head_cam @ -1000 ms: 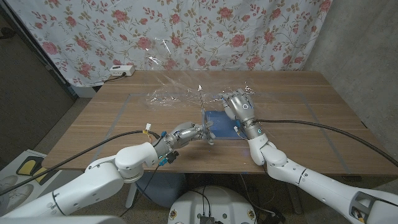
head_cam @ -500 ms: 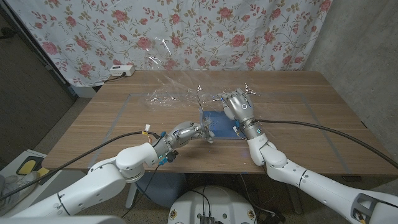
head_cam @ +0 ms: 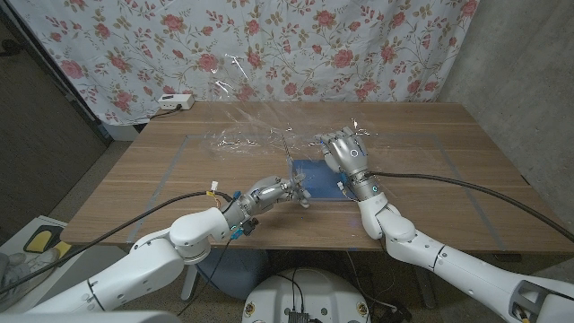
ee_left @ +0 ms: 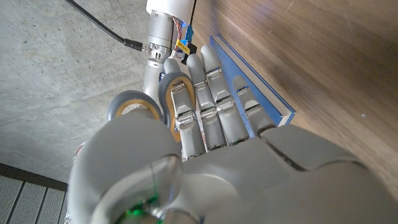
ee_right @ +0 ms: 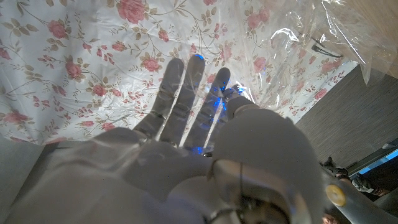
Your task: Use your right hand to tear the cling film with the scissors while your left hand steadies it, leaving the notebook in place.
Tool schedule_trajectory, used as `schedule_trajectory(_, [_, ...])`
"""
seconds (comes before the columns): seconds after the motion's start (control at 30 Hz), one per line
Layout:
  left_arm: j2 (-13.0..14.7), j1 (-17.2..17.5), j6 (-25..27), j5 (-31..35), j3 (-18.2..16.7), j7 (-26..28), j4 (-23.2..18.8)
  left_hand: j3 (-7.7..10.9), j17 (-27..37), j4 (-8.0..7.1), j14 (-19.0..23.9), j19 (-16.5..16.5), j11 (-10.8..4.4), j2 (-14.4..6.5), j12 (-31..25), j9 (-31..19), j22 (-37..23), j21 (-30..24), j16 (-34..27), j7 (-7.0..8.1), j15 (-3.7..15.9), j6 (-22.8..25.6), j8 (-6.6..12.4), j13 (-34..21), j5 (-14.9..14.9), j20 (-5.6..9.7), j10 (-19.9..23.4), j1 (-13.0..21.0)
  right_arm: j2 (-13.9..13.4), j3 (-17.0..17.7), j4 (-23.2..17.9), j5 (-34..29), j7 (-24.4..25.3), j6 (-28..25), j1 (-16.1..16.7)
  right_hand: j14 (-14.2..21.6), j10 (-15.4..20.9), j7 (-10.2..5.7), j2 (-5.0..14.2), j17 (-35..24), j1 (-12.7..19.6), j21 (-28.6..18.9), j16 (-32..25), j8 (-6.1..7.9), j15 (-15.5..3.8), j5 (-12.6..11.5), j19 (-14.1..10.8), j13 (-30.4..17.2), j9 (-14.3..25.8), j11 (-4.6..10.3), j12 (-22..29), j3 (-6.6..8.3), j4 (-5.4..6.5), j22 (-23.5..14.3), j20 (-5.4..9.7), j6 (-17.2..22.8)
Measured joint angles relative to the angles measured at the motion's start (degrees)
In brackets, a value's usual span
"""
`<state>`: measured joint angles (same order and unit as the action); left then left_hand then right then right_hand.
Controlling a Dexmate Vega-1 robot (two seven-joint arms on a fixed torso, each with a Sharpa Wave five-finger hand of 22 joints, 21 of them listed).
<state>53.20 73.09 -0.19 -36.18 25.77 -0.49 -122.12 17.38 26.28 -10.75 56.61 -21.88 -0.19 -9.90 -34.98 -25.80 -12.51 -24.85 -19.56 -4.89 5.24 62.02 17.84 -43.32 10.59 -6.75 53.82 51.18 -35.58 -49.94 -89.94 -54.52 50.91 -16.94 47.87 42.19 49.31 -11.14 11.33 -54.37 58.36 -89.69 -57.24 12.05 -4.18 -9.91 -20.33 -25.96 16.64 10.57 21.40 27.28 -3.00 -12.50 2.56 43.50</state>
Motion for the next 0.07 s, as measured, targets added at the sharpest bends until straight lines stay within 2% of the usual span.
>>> schedule_trajectory(0.07, [-0.19,-0.04,-0.12,0.14,0.25,-0.19,0.11,0.00,0.05,0.00,0.00,0.00,0.00,-0.15,0.00,-0.10,0.00,0.00,-0.03,0.00,0.00,0.00,0.01,0.01,0.00,0.00,0.00,-0.15,-0.07,0.07,-0.12,-0.01,-0.02,0.05,0.09,0.00,0.00,0.00,0.00,0.00,0.00,0.00,-0.20,0.00,0.00,0.00,0.00,0.09,0.00,0.00,0.00,0.00,0.00,0.00,0.00,0.00])
